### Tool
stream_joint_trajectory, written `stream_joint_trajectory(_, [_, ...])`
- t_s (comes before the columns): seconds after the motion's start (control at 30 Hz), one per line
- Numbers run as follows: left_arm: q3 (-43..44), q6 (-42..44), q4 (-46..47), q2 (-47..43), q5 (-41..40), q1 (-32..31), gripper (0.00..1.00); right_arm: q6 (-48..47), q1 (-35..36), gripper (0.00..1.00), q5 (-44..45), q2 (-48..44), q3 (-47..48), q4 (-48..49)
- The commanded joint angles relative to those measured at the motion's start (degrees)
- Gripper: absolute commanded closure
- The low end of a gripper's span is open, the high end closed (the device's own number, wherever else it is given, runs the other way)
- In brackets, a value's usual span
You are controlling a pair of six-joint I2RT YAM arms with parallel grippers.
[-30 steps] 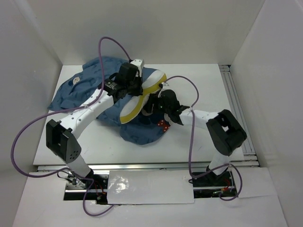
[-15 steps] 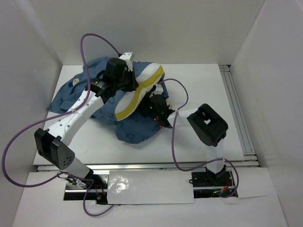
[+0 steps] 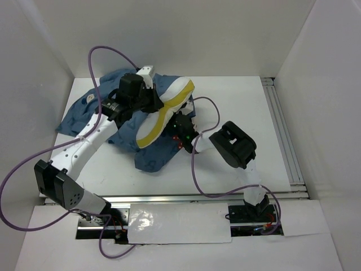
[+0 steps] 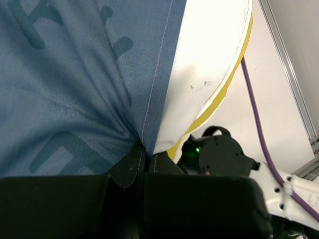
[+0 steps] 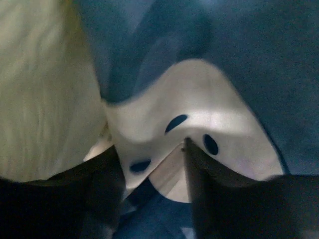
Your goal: Put the pillow into the pillowcase
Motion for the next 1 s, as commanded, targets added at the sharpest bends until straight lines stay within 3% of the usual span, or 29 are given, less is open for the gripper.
stream_joint_trajectory(0.0, [0.1,-1.3,6.0,-4.9,5.1,0.3,1.0,2.8,0.3,0.48,1.7,1.8,5.1,5.6])
stream_joint_trajectory(0.03, [-0.5,-1.3,6.0,-4.9,5.1,0.3,1.0,2.8,0.3,0.56,2.5,1.8,5.1,4.6])
stream_joint_trajectory(0.07, [-1.0,-1.3,6.0,-5.6,5.1,0.3,1.0,2.8,0.3,0.77,2.5,1.8,5.7,4.0])
stream_joint_trajectory(0.17, [-1.0,-1.3,6.0,-5.6,-1.7,0.3,1.0,2.6,0.3,1.0,-0.6,-2.5,2.1,2.4])
stream_joint_trajectory(0.27, [-1.5,-1.3,6.5,-3.4,-7.9,1.9,1.0,1.5,-1.1,1.0,-6.1,-11.2,-6.4,-2.6])
stream_joint_trajectory(0.3, [-2.0,-1.3,8.7,-1.4,-9.2,3.4,1.0,1.4,-3.0,1.0,-8.9,-16.2,-13.2,-7.7])
stream_joint_trajectory(0.43, [-3.7,-2.5,13.0,3.2,-9.1,7.5,1.0,-2.1,-6.3,1.0,-18.6,-25.1,-21.7,-13.8])
stream_joint_trajectory(0.47, [-4.7,-2.5,15.3,5.7,-10.9,8.1,1.0,-6.6,-8.3,1.0,-27.0,-31.2,-24.0,-22.4])
stream_joint_trajectory(0.57, [-4.2,-2.5,14.7,9.8,-12.2,8.1,1.0,-10.7,-11.0,1.0,-32.9,-37.6,-26.1,-27.3])
stream_joint_trajectory(0.77, [-7.0,-6.5,16.7,16.3,-17.2,8.1,1.0,-17.1,-12.2,1.0,-35.9,-56.3,-29.8,-37.6])
stream_joint_trajectory(0.9, [-6.3,-7.0,15.6,20.2,-16.7,7.6,1.0,-20.9,-13.4,1.0,-33.8,-63.2,-26.7,-48.3])
stream_joint_trajectory(0.97, [-5.7,-7.0,15.6,20.7,-20.3,6.7,1.0,-20.9,-14.3,1.0,-33.2,-65.0,-25.6,-50.7])
